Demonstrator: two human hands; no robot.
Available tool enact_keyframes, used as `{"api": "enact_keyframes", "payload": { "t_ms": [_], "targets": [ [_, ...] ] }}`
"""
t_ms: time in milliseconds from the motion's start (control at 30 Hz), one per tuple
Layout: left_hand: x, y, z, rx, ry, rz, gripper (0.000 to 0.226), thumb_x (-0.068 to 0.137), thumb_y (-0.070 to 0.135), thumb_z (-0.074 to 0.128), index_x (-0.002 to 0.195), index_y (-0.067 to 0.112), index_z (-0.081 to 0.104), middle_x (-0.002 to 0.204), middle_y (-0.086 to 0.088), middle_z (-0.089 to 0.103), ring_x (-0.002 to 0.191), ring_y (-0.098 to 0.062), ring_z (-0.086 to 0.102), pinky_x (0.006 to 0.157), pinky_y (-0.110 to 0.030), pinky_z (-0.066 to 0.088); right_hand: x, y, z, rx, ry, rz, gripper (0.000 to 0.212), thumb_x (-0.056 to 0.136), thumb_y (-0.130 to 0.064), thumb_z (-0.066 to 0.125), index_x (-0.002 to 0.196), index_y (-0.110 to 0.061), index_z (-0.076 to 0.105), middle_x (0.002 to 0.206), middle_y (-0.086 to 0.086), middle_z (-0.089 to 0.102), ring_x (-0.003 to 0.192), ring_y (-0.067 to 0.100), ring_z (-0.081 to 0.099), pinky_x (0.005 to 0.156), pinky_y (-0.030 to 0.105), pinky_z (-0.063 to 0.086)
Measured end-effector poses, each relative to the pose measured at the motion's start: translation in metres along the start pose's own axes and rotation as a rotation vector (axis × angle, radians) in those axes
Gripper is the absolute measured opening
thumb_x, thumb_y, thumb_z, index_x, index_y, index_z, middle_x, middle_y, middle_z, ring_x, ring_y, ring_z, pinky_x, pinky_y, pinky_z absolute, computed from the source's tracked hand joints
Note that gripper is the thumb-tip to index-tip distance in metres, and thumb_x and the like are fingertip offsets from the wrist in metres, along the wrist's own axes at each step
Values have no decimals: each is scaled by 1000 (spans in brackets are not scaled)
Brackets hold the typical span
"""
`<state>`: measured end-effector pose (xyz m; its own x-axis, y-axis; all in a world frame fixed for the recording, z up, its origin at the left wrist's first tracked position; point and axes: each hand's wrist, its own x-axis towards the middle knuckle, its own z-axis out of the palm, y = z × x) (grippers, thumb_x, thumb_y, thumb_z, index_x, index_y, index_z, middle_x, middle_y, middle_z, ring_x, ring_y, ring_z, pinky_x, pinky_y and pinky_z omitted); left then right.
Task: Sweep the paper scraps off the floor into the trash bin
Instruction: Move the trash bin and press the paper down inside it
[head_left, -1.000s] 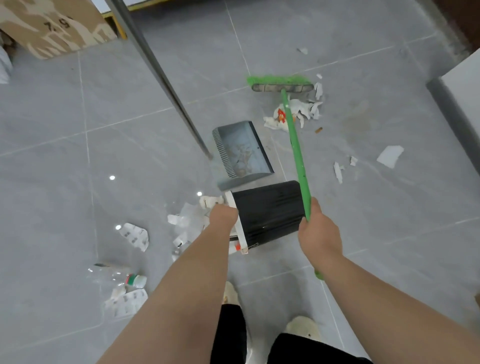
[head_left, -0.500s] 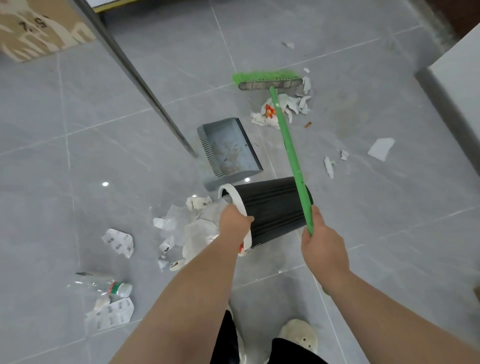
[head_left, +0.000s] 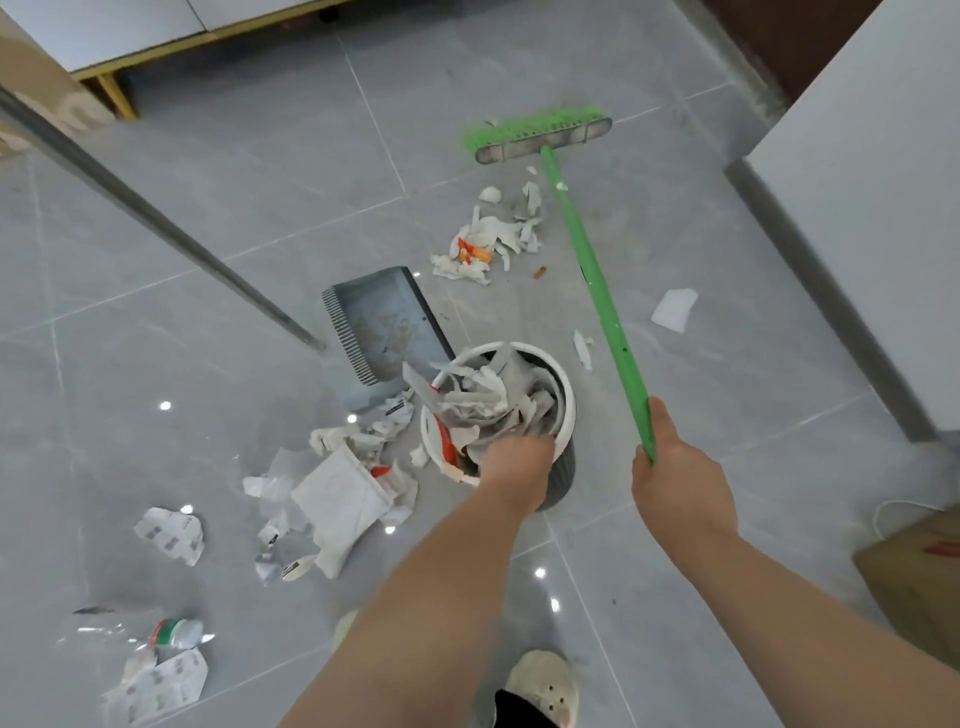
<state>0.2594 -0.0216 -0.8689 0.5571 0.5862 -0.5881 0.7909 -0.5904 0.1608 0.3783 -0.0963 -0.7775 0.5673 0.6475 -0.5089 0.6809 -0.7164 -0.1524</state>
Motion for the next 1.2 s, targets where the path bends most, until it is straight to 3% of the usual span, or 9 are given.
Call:
{"api": "enact_keyframes", "payload": {
  "t_ms": [133,433,633,833,900,967,1033,1100,1200],
  "targets": [
    [11,28,11,98,13,168,22,89,4,51,109,6,61,105,-12,67,98,-31,62,69,-32,36,8,20,-13,14,34,40,60,100,-22,36,152,-26,7,79,5,50,71,24,48,62,31,38],
    [21,50,34,212,-9,315,23,83,-7,53,100,4,63,98,-10,69,93,-30,64,71,-32,39,3,39,-18,123,48,95,60,99,-19,38,152,-25,12,78,4,49,74,26,47,65,33,41],
    [-1,35,4,149,-10,258,30,88,-4,45,114,6,57,106,-10,65,99,-30,61,75,-34,42,-19,30,-24,152,0,123,60,99,-20,38,152,-26,12,66,-2,42,75,25,51,65,33,45],
    [-31,0,-57,32,45,118,24,95,13,45,116,14,55,110,-7,65,101,-29,62,77,-35,47,-47,-1,-53,137,-29,126,62,96,-17,42,152,-22,14,80,4,48,81,29,52,69,33,43],
    [-42,-17,-79,-160,114,-32,24,98,26,43,109,12,60,106,-8,66,99,-30,62,81,-36,49,-55,-13,-63,140,-45,156,62,95,-16,44,151,-15,16,87,9,54,91,34,58,74,37,46],
    [-44,-44,-97,-613,153,-331,35,98,33,39,102,7,62,102,-14,67,97,-33,62,85,-39,52,-65,-28,-74,133,-58,160,48,94,-16,45,140,-7,34,92,13,60,90,35,59,73,37,46],
    [-51,-78,-120,-1128,262,-663,35,95,30,42,112,6,60,111,-18,66,102,-35,63,92,-45,51,-74,-42,-85,142,-63,152,15,93,-16,46,104,-5,51,78,7,55,77,32,53,65,34,44],
    [-68,-115,-155,-1449,541,-905,46,89,23,50,133,10,46,128,-16,56,113,-33,59,100,-44,46,-82,-63,-98,163,-74,145,15,92,-15,48,79,-8,45,72,5,51,70,28,46,59,29,37],
    [-93,-167,-214,-1579,937,-1004,80,83,16,61,150,18,19,148,-11,29,125,-29,48,105,-40,41,-93,-88,-107,127,-111,109,13,92,-16,49,81,-9,45,79,8,53,72,28,46,63,28,36]
  ]
}}
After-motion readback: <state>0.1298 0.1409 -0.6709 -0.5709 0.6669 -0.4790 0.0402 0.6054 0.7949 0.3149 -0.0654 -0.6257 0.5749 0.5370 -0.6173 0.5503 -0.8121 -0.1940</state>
